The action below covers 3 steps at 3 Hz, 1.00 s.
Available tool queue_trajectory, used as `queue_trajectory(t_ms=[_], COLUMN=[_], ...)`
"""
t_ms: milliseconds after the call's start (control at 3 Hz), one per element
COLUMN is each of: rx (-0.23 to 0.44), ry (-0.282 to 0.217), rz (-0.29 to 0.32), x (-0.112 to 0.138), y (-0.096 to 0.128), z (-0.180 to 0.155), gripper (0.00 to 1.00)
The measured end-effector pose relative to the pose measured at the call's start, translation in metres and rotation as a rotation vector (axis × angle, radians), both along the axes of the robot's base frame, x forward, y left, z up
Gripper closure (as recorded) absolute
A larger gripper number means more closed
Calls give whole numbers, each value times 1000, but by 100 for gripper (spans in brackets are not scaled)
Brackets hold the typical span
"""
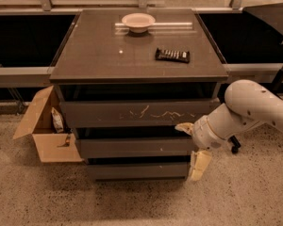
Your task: Open middle drawer
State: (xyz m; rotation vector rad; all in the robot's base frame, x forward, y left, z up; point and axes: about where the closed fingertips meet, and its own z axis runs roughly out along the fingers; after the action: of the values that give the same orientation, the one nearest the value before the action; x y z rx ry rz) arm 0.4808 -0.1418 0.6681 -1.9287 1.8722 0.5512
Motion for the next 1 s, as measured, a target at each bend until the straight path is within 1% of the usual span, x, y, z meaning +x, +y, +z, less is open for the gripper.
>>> queue_trajectory(t_ms=[333,667,1000], rx=[35,33,12], ry=[60,61,78], rz=[8,9,12], x=[5,6,28], y=[8,8,7], z=[-46,-49,-85], gripper=[0,0,0])
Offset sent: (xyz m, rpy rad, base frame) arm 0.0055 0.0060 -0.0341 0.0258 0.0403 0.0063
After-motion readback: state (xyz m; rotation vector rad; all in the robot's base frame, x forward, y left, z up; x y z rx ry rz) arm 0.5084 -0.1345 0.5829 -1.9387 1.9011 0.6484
